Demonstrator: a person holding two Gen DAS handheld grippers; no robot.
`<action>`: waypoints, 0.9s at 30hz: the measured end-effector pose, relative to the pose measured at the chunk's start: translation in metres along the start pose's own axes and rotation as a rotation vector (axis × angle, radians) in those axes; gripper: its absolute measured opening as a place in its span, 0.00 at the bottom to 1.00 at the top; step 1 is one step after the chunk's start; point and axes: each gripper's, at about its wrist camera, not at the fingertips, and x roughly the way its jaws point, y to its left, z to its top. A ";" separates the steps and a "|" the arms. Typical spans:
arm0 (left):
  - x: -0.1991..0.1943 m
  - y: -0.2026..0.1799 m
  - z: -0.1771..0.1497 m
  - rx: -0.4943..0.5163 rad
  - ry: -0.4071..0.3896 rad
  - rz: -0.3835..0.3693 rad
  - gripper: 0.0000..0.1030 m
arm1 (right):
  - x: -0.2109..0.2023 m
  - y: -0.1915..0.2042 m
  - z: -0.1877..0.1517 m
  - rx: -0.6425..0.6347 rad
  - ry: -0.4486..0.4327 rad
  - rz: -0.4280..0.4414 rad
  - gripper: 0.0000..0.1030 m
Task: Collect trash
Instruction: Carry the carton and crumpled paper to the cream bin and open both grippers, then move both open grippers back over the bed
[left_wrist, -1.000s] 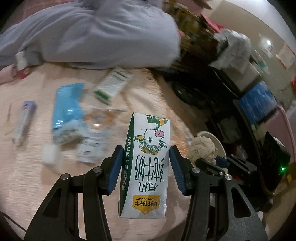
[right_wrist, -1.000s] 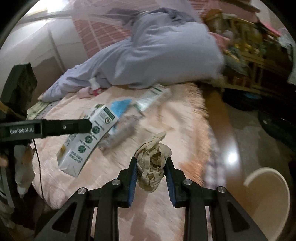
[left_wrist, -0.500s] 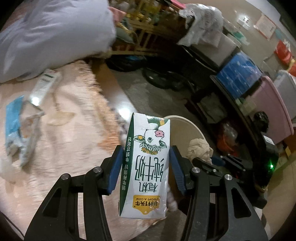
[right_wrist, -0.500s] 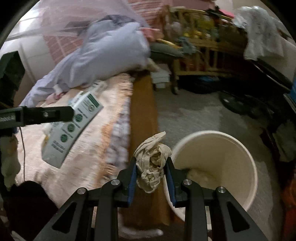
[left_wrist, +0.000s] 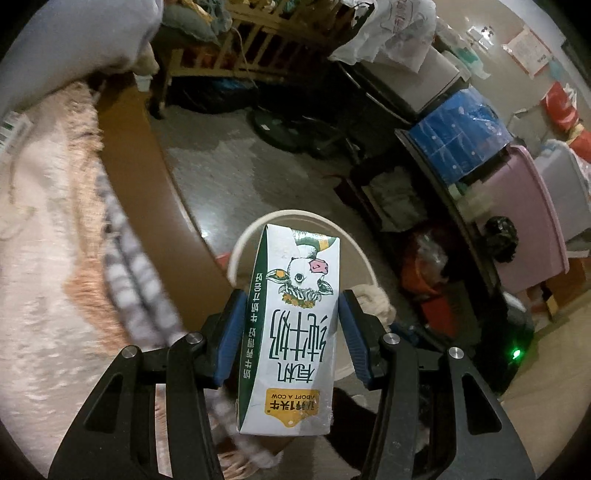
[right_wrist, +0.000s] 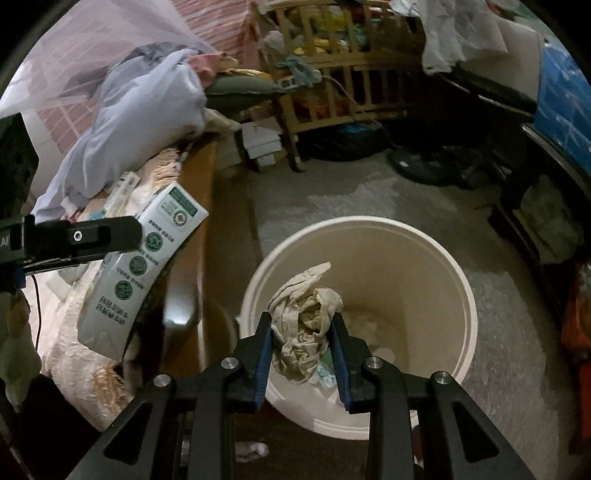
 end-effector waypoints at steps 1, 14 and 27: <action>0.003 -0.002 0.001 -0.002 0.000 -0.007 0.48 | 0.002 -0.004 -0.001 0.009 0.004 -0.001 0.27; -0.001 0.003 0.006 -0.003 -0.007 -0.005 0.49 | 0.008 -0.019 -0.006 0.076 0.004 -0.033 0.47; -0.058 0.045 -0.016 0.070 -0.101 0.264 0.49 | 0.007 0.016 -0.006 0.008 0.023 0.010 0.47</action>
